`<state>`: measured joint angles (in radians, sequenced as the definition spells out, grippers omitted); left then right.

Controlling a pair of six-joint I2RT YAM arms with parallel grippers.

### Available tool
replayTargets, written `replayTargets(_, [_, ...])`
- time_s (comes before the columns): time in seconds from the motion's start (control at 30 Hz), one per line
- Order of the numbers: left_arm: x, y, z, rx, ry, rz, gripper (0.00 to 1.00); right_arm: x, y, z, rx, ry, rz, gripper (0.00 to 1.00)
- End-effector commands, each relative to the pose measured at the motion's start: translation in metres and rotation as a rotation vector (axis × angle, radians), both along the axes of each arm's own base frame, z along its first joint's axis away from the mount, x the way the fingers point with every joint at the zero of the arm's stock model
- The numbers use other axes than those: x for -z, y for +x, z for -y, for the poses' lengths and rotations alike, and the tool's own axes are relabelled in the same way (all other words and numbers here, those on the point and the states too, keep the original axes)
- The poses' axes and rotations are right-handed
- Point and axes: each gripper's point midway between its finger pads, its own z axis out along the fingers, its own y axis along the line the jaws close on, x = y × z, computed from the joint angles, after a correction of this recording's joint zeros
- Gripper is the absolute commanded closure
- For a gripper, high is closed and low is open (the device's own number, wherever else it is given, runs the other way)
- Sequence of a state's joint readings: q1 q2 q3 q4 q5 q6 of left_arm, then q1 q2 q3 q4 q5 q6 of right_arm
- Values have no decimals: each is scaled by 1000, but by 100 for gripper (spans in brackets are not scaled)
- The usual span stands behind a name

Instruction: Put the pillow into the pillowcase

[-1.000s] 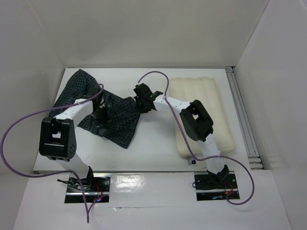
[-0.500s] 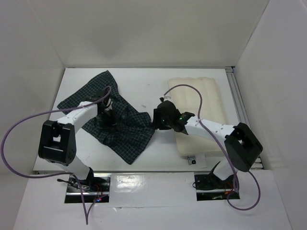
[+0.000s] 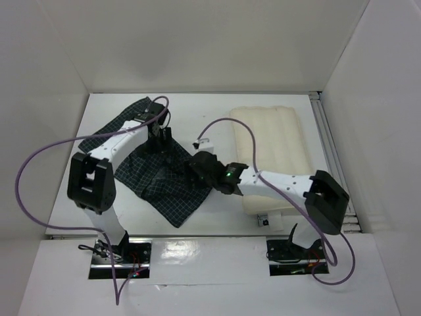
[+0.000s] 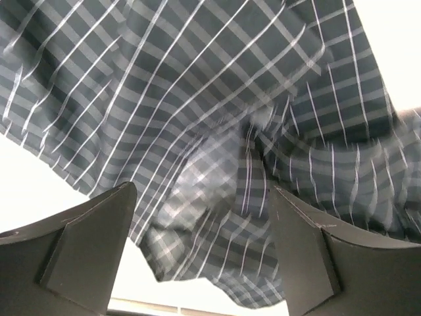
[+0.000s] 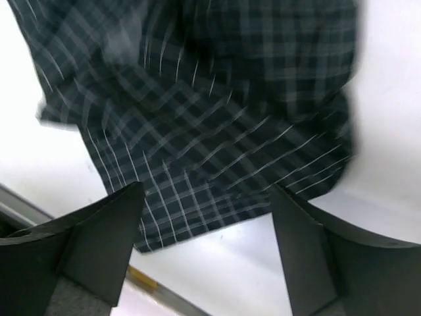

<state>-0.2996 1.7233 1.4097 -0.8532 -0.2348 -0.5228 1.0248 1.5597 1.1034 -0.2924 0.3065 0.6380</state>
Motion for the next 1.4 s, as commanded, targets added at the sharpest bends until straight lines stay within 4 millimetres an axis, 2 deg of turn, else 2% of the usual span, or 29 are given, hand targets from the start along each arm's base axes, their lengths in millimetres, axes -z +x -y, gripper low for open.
replayTargets(0.0, [19,9,2,46,99,-41,5,26,-22,-21,-40,-8,-68,15])
replayTargets(0.03, [27,5,1,48,111,-77,5,30,-26,-23,-51,7,-86,9])
replayTargets(0.07, [27,6,5,75,114,-69,1,38,-34,-24,-64,25,-120,7])
replayTargets(0.13, [35,6,3,73,133,-89,3,41,-40,-24,-74,45,-149,6])
replayTargets(0.17, [46,5,2,74,143,-119,4,46,-48,-21,-74,52,-181,6])
replayTargets(0.27, [57,5,-6,61,177,-151,15,57,-57,-22,-79,88,-226,6])
replayTargets(0.3, [60,5,-8,50,191,-156,18,67,-67,-19,-81,103,-275,6])
replayTargets(0.33, [65,5,-10,38,204,-165,20,64,-72,-29,-105,151,-277,6])
replayTargets(0.37, [64,6,-12,35,215,-161,33,69,-74,-32,-110,163,-295,6])
replayTargets(0.43, [67,7,-20,9,237,-173,46,85,-83,-40,-123,157,-321,6])
replayTargets(0.5, [65,11,-28,-17,232,-167,58,93,-77,-46,-110,145,-315,8])
replayTargets(0.57, [67,13,-27,-17,233,-169,67,103,-69,-52,-84,132,-311,21])
replayTargets(0.6, [63,18,-30,-28,228,-157,73,107,-66,-52,-65,132,-305,32])
replayTargets(0.63, [63,18,-32,-31,240,-153,84,106,-59,-53,-42,126,-280,43])
replayTargets(0.67, [60,20,-34,-49,236,-149,89,112,-57,-50,-16,111,-281,67])
replayTargets(0.7, [58,20,-34,-49,237,-152,94,110,-53,-49,-1,106,-266,82])
replayTargets(0.77, [48,25,-36,-68,227,-129,100,111,-37,-39,65,103,-256,100])
replayTargets(0.83, [41,27,-38,-77,211,-113,100,116,-31,-31,93,87,-244,100])
replayTargets(0.9, [39,26,-36,-76,197,-101,100,110,-17,-14,158,76,-220,100])
replayTargets(1.0, [33,28,-34,-75,180,-77,100,102,-9,11,231,67,-186,100])
replayTargets(1.03, [38,25,-29,-51,152,-92,100,99,-7,17,242,72,-183,100])
replayTargets(1.1, [34,24,-22,-27,110,-75,100,95,-7,34,267,70,-176,100])
replayTargets(1.13, [33,22,-16,3,90,-69,94,94,-5,46,294,46,-174,100])
replayTargets(1.17, [36,16,-7,24,58,-77,72,95,-6,55,308,28,-166,100])
replayTargets(1.2, [34,13,-8,32,60,-76,50,89,-2,68,318,17,-143,100])
replayTargets(1.23, [31,11,4,59,14,-60,31,88,0,76,320,6,-138,100])
replayTargets(1.27, [31,11,9,84,-8,-59,17,84,1,76,300,12,-142,100])
replayTargets(1.33, [29,7,27,130,-41,-51,0,89,-3,85,250,-33,-157,100])
replayTargets(1.37, [28,10,37,150,-66,-35,0,93,-7,90,244,-63,-168,100])
